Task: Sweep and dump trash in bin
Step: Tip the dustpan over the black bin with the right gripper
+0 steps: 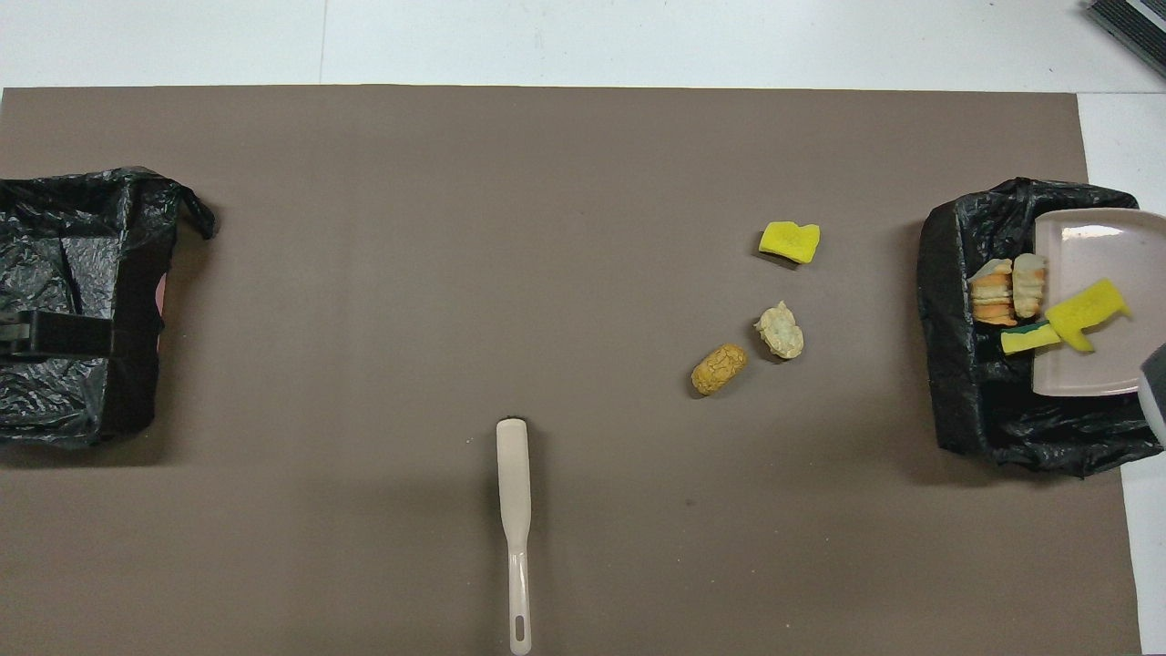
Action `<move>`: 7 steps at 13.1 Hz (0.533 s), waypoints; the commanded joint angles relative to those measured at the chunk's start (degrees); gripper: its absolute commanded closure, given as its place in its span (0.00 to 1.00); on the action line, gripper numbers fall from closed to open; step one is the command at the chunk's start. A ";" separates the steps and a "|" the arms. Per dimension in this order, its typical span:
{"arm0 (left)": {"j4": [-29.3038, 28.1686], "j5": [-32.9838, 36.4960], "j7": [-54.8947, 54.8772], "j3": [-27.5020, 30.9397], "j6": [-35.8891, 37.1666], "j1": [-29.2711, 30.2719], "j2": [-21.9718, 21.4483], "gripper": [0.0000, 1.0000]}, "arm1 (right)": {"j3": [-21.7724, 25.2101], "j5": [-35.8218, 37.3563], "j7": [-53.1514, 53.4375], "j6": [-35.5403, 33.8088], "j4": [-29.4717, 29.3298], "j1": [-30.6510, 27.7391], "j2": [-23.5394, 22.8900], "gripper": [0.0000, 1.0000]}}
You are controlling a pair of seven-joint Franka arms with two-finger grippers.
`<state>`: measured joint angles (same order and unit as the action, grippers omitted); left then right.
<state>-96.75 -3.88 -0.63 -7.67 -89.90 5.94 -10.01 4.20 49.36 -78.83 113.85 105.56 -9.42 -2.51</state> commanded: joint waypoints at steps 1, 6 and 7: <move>6.65 5.45 -0.25 -0.94 5.25 0.13 3.23 0.00 | -0.25 3.99 4.97 -3.97 0.96 2.12 2.25 1.00; 5.78 1.00 -0.25 -1.03 0.70 0.56 3.15 0.00 | -0.77 9.08 4.30 -8.20 -0.26 4.14 4.62 1.00; 5.70 -0.41 -0.25 -0.94 0.60 0.65 3.15 0.00 | -0.77 10.13 2.99 -8.99 -0.88 4.50 4.71 1.00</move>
<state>-92.22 -2.17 -0.63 -8.42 -88.84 5.94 -7.43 3.77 56.67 -75.03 106.89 105.13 -6.24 1.56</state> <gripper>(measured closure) 0.000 0.683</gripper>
